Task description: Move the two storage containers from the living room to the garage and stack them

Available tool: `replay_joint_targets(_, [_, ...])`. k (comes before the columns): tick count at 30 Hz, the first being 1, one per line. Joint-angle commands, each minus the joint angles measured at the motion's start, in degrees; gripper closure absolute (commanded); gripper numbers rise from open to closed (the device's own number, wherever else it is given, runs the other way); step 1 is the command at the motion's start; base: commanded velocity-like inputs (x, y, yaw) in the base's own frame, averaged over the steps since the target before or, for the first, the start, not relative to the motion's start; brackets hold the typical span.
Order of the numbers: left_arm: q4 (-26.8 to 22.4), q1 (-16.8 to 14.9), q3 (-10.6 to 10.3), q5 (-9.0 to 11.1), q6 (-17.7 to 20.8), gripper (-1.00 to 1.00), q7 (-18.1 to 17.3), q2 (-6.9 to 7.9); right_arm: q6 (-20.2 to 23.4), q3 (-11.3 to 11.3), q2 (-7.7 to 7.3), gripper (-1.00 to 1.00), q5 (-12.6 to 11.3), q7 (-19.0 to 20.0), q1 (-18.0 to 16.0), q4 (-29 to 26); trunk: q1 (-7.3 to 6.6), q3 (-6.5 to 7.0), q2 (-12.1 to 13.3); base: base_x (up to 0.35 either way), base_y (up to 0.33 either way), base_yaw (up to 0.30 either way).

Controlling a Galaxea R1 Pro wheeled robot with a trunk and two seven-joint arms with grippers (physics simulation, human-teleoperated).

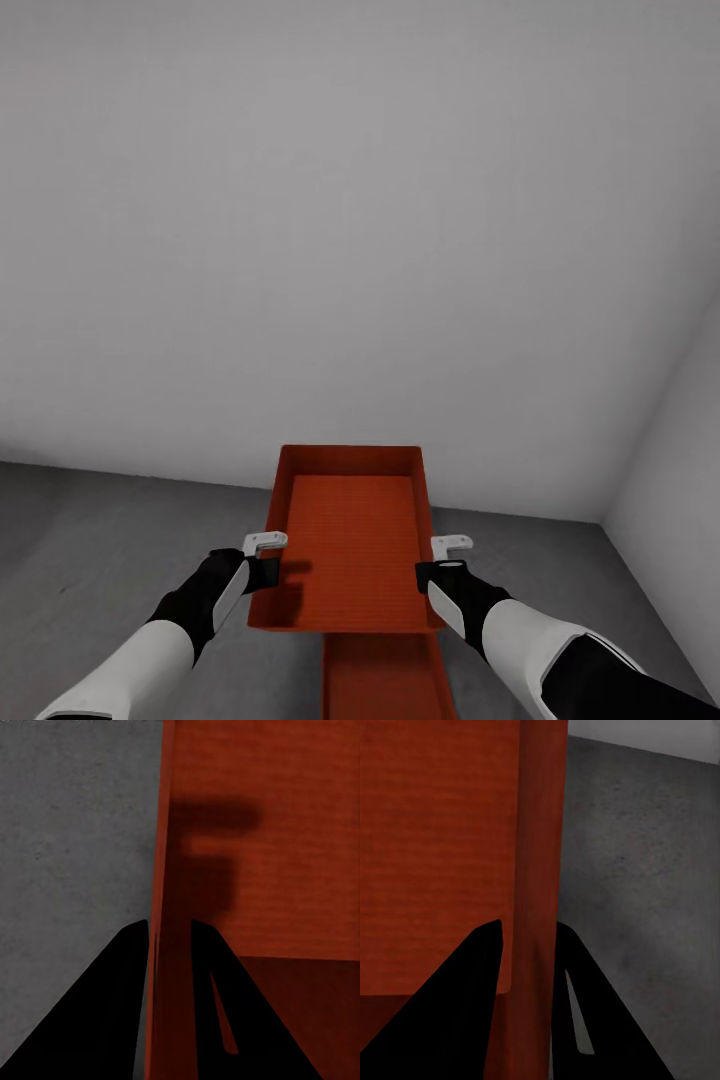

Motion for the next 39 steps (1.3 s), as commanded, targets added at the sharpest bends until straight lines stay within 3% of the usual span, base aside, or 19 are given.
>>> replay_joint_targets(1, [-0.23,-0.04,-0.37,-2.05,0.39,1.00,1.33,0.00,0.42,1.27,0.00,1.00,-0.71,-0.48,-0.04,0.15,0.04,-0.13,-0.14,0.000,0.000,0.000])
replay_joint_targets(10, [-0.22,-0.04,-0.40,-2.05,0.39,1.00,1.32,-0.08,0.42,1.27,0.00,1.00,-0.71,-0.48,-0.04,0.15,0.04,-0.13,-0.14,0.024,0.000,0.000])
replay_joint_targets(23, [-0.25,-0.03,-0.40,-2.05,0.39,1.00,1.28,-0.04,0.42,1.27,-0.07,1.00,-0.74,-0.48,-0.07,0.15,0.04,-0.13,-0.14,0.263,0.000,0.000])
replay_joint_targets(39, [-0.31,-0.03,-0.41,-2.05,0.39,1.00,1.29,0.00,0.42,1.27,0.03,1.00,-0.71,-0.48,-0.06,0.15,0.04,-0.13,-0.14,0.009,0.000,-0.067])
